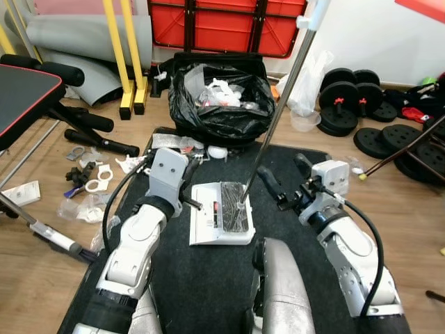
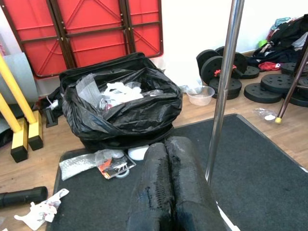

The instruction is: Sweep floor

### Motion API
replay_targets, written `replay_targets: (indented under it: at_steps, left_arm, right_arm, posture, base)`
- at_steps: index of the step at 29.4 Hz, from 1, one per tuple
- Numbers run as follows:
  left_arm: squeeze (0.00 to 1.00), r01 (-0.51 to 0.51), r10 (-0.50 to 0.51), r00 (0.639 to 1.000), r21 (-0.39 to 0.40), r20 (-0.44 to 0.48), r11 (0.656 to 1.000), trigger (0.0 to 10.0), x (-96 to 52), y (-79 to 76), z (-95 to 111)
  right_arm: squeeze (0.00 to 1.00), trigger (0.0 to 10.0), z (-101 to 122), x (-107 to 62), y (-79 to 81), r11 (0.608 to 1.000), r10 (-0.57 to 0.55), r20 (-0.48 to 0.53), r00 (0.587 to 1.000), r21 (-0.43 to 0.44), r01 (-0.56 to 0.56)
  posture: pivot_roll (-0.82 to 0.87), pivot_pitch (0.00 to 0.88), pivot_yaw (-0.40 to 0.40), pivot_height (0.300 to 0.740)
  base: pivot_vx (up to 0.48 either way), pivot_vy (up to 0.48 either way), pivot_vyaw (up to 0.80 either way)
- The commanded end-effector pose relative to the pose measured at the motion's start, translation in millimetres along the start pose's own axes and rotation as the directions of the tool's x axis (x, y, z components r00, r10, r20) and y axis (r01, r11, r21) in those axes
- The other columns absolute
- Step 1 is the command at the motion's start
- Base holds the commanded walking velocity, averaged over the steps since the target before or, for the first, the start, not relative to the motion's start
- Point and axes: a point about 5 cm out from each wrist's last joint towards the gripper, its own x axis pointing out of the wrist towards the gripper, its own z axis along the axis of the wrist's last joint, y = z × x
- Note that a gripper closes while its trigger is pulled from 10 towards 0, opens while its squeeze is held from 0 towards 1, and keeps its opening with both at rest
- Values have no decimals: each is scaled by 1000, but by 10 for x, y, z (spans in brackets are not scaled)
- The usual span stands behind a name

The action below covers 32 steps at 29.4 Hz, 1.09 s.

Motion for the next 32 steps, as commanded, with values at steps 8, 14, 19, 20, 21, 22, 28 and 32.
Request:
replay_targets:
  at_steps: [8, 14, 19, 20, 21, 22, 28, 32]
  left_arm:
    - [0, 26, -26, 1000, -23, -1, 999, 10000, 21, -6, -7]
    - [0, 28, -28, 1000, -27, -1, 999, 10000, 26, -4, -9]
    - [0, 29, -29, 1000, -27, -2, 999, 10000, 27, -2, -10]
    - [0, 30, -30, 1000, -27, -3, 999, 10000, 27, -1, -12]
    - [0, 31, -31, 1000, -26, -5, 999, 10000, 30, -1, -15]
    - [0, 31, -31, 1000, -26, -5, 999, 10000, 30, -1, -15]
    - [0, 31, -32, 999, -23, -10, 999, 10000, 40, 5, -28]
    - [0, 39, -39, 999, -26, -12, 999, 10000, 42, 2, -31]
  right_arm:
    - [0, 10000, 5, -7, -27, 1000, -10, -5, 1000, 17, 10]
    - [0, 10000, 7, -5, -26, 1000, -9, -4, 1000, 21, 10]
    - [0, 10000, 5, -1, -23, 1000, -10, -3, 1000, 28, 10]
    - [0, 10000, 2, 2, -21, 999, -11, -3, 1000, 31, 11]
    - [0, 10000, -1, 3, -21, 999, -20, 0, 1000, 32, 20]
    - [0, 10000, -1, 3, -21, 999, -20, 0, 1000, 32, 20]
    - [0, 10000, -24, -25, -19, 998, -53, 0, 999, 32, 53]
    - [0, 10000, -27, -17, -8, 999, -41, -9, 999, 13, 41]
  posture:
    - [-206, 16, -116, 560]
    - [-208, 16, -115, 585]
    - [-212, 17, -112, 600]
    - [-215, 17, -109, 605]
    - [-220, 17, -100, 610]
    - [-220, 17, -100, 610]
    - [-234, 22, -77, 630]
    - [-228, 20, -89, 635]
  base:
    - [0, 0, 0]
    - [0, 0, 0]
    - [0, 0, 0]
    - [0, 0, 0]
    - [0, 0, 0]
    - [0, 0, 0]
    - [0, 0, 0]
    - [0, 0, 0]
